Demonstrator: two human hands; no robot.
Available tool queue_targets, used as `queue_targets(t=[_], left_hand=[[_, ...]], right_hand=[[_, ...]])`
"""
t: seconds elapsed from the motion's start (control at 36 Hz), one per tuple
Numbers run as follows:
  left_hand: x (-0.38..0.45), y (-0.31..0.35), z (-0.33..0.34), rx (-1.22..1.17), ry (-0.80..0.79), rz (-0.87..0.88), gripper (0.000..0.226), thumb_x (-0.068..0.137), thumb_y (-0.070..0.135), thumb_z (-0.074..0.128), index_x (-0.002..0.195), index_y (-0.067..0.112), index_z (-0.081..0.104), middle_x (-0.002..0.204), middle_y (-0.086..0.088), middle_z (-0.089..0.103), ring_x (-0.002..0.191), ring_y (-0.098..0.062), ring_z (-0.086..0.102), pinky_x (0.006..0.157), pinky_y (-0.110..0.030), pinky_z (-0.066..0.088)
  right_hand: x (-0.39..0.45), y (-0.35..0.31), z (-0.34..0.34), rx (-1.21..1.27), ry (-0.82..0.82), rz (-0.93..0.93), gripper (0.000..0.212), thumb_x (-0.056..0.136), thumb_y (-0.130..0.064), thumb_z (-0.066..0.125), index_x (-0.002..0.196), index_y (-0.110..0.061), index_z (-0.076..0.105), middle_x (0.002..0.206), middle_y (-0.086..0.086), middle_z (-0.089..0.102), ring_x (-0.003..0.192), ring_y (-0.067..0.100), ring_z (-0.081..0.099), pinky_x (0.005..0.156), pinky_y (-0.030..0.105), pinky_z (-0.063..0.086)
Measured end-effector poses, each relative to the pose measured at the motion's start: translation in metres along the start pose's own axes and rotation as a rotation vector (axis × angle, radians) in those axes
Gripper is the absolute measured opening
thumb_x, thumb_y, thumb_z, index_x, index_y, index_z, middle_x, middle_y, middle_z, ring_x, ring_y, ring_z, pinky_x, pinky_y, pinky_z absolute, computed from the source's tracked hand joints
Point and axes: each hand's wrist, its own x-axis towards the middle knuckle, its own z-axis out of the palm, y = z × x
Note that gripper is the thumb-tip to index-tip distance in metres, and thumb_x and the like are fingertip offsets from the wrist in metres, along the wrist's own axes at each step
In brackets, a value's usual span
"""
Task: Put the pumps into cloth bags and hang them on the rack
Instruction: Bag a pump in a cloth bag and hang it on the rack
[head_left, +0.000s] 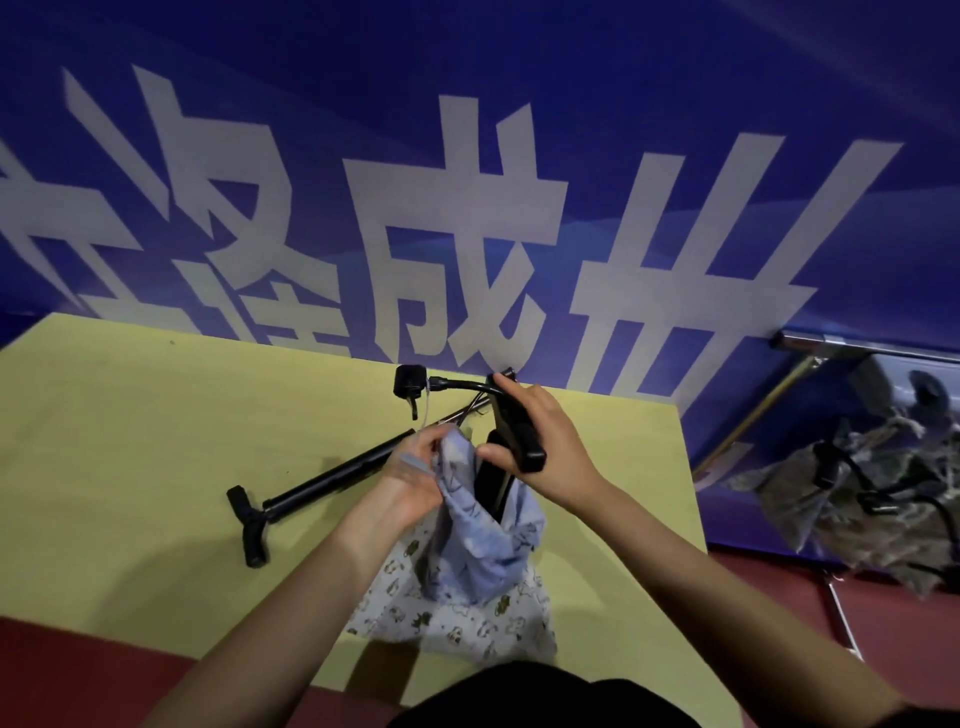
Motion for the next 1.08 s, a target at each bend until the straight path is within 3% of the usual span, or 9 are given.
queue_targets(t=[0.22, 0.33, 0.39, 0.5, 0.61, 0.69, 0.86, 0.97, 1.08], left_hand=[[-0.008, 0.006, -0.019, -0.003, -0.063, 0.032, 0.046, 0.091, 0.016, 0.038, 0.052, 0.010, 0.064, 0.052, -0.008, 0.064, 0.046, -0.019, 0.064, 0.056, -0.027, 0.052], [-0.020, 0.019, -0.031, 0.038, -0.098, 0.045, 0.034, 0.086, 0.027, 0.061, 0.057, 0.010, 0.059, 0.042, -0.001, 0.055, 0.038, -0.015, 0.057, 0.041, -0.017, 0.047], [-0.023, 0.025, -0.034, 0.107, -0.065, 0.035, 0.032, 0.095, 0.031, 0.048, 0.072, 0.009, 0.052, 0.045, -0.004, 0.055, 0.038, -0.017, 0.056, 0.039, -0.015, 0.043], [-0.027, 0.036, -0.033, 0.143, -0.103, 0.071, 0.064, 0.094, 0.060, 0.039, 0.125, 0.005, 0.050, 0.115, -0.021, 0.067, 0.094, -0.033, 0.069, 0.074, -0.038, 0.055], [-0.038, 0.041, -0.027, 0.221, -0.183, 0.133, 0.078, 0.087, 0.065, 0.043, 0.136, 0.004, 0.051, 0.134, -0.021, 0.056, 0.125, -0.036, 0.053, 0.106, -0.045, 0.041], [-0.042, 0.039, -0.028, 0.341, -0.174, 0.178, 0.061, 0.086, 0.057, 0.056, 0.117, 0.005, 0.064, 0.118, -0.018, 0.064, 0.113, -0.033, 0.060, 0.105, -0.043, 0.040], [-0.045, 0.041, -0.040, 0.385, -0.072, 0.240, 0.030, 0.091, 0.045, 0.056, 0.090, 0.016, 0.062, 0.088, -0.009, 0.063, 0.081, -0.021, 0.062, 0.080, -0.033, 0.046], [-0.043, 0.043, -0.053, 0.353, -0.065, 0.258, 0.034, 0.082, 0.051, 0.068, 0.098, 0.022, 0.062, 0.102, -0.008, 0.061, 0.087, -0.016, 0.062, 0.075, -0.028, 0.049], [-0.051, 0.039, -0.049, 0.358, -0.153, 0.295, 0.024, 0.100, 0.032, 0.043, 0.085, 0.017, 0.054, 0.078, -0.001, 0.056, 0.066, -0.008, 0.060, 0.062, -0.022, 0.047]], right_hand=[[-0.016, -0.014, 0.029, 0.485, 0.202, 0.161, 0.029, 0.085, -0.026, 0.067, 0.110, -0.017, 0.054, 0.103, -0.008, 0.064, 0.098, 0.006, 0.063, 0.083, 0.020, 0.050], [-0.010, -0.017, 0.032, 0.695, 0.187, 0.269, 0.020, 0.084, -0.010, 0.072, 0.102, -0.017, 0.065, 0.103, -0.001, 0.067, 0.099, 0.011, 0.064, 0.087, 0.026, 0.048], [-0.007, -0.016, 0.034, 0.857, 0.138, 0.340, 0.019, 0.083, -0.014, 0.073, 0.102, -0.017, 0.071, 0.107, 0.001, 0.070, 0.106, 0.015, 0.065, 0.091, 0.030, 0.049], [-0.003, -0.017, 0.034, 0.922, 0.039, 0.357, 0.019, 0.086, -0.020, 0.069, 0.104, -0.019, 0.074, 0.113, 0.001, 0.072, 0.113, 0.021, 0.064, 0.094, 0.029, 0.050], [0.001, -0.024, 0.032, 0.808, -0.024, 0.314, 0.021, 0.093, -0.009, 0.060, 0.109, -0.018, 0.072, 0.107, -0.005, 0.070, 0.102, 0.011, 0.065, 0.082, 0.023, 0.050], [0.005, -0.027, 0.029, 0.738, -0.069, 0.301, 0.023, 0.093, -0.011, 0.061, 0.113, -0.019, 0.070, 0.112, -0.001, 0.065, 0.092, -0.001, 0.063, 0.073, 0.016, 0.046], [-0.013, 0.004, 0.033, 0.390, -0.298, 0.283, 0.043, 0.085, -0.049, 0.063, 0.126, -0.040, 0.052, 0.130, -0.006, 0.050, 0.119, 0.005, 0.048, 0.097, 0.024, 0.045], [-0.037, 0.042, 0.050, 0.319, -0.140, 0.638, 0.052, 0.095, -0.045, 0.054, 0.138, -0.016, 0.047, 0.132, 0.007, 0.052, 0.117, 0.020, 0.052, 0.098, 0.034, 0.041], [-0.045, 0.048, 0.058, 0.727, -0.370, 1.047, 0.032, 0.090, -0.041, 0.062, 0.081, -0.011, 0.055, 0.073, 0.009, 0.051, 0.062, 0.021, 0.052, 0.059, 0.030, 0.044]])
